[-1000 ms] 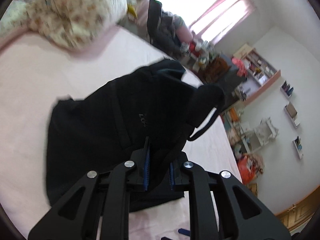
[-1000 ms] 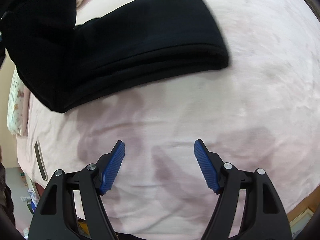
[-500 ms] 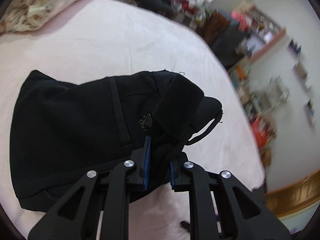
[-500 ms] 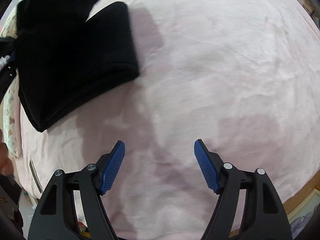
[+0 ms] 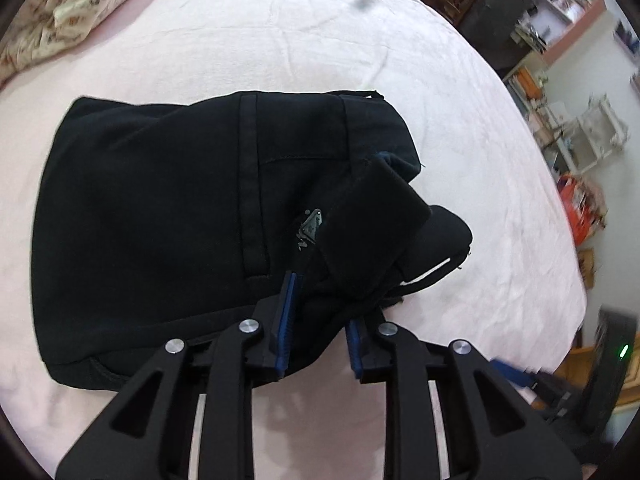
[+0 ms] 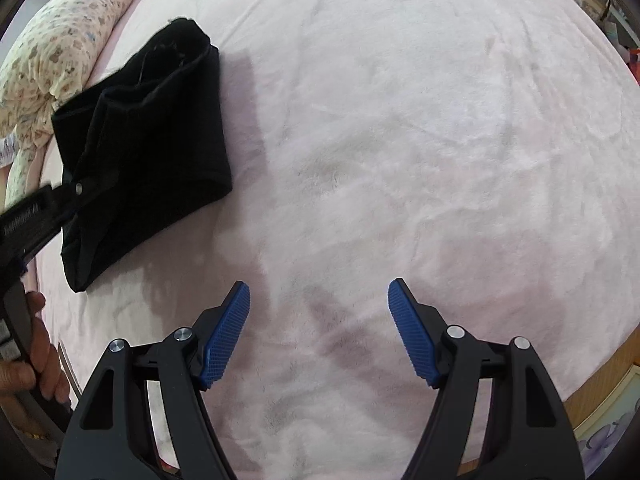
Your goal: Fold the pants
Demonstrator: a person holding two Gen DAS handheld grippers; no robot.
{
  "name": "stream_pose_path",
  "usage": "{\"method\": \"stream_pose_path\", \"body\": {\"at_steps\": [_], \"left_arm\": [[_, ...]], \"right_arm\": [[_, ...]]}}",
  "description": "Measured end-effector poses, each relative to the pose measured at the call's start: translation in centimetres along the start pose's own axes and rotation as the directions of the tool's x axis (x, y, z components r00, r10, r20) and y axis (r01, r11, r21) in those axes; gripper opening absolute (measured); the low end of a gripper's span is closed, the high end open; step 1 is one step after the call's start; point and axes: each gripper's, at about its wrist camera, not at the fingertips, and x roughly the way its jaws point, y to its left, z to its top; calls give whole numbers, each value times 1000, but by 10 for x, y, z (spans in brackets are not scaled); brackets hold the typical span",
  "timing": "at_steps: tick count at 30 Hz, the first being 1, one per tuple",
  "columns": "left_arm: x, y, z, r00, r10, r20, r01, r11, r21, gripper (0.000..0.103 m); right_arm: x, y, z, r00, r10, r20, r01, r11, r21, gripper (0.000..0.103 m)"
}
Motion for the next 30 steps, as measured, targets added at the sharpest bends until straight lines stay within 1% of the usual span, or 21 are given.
{"method": "stream_pose_path", "body": {"at_steps": [4,5,7,10,11,13,14,15,16,17,18,20,21,23,25,26,27,28,30], "left_arm": [[-11,-12,-6,997,63,50,-66,996,65,27],[-11,-13,-5,996,75,49,-78,994,74,27],[-9,-16,2,997,72,39,-75,995,68,28],[-9,-10,15,999,24,27,-25,1000,19,29],[-7,-9,14,999,29,18,-30,999,22,30],[-3,-15,11,998,67,-6,-66,994,83,31],[-5,-14,7,997,82,-6,-81,991,110,37],[-6,-16,3,995,105,-4,-103,985,138,47],[-10,-14,-2,992,130,8,-129,980,151,80],[-14,-12,-3,993,112,26,-115,982,148,100],[-23,-8,-4,995,82,55,-89,987,134,101],[-30,0,-2,995,90,39,-93,991,93,101],[-36,7,-1,996,74,45,-76,996,53,101],[-48,21,-3,996,49,78,-48,999,-7,101],[-63,38,-6,993,47,107,-41,998,-56,101],[-72,48,-10,991,41,126,-30,995,-91,101],[-77,59,-14,991,35,131,-19,992,-122,101],[-77,63,-17,991,34,128,-13,987,-158,101],[-79,91,-24,993,37,112,-9,970,-243,101]], "right_arm": [[-4,9,9,1000,-1,28,1,1000,-11,73],[-5,11,6,1000,0,31,1,1000,-11,73],[-5,11,9,999,2,34,-1,1000,-15,73],[-6,14,10,999,0,36,0,1000,-22,73],[-6,14,9,999,-1,32,2,1000,-27,73],[-1,17,9,1000,-2,24,3,1000,-28,73],[-1,16,8,1000,-2,21,2,1000,-24,73],[0,15,9,1000,-1,19,2,1000,-17,73],[0,13,9,1000,2,19,-2,1000,-9,73],[1,12,10,1000,2,18,-2,1000,-4,73],[1,10,10,1000,0,17,0,1000,0,73],[1,8,11,1000,2,16,-2,1000,5,73],[0,8,13,1000,7,21,-7,1000,7,73],[-6,8,15,998,14,54,-15,1000,13,73],[-21,8,19,992,47,118,-50,999,17,73],[-28,9,22,986,73,150,-76,997,15,73],[-36,11,27,975,114,192,-118,993,5,72],[-40,15,32,965,149,216,-150,989,-13,72],[-44,29,42,945,229,232,-217,973,-78,71]]}}
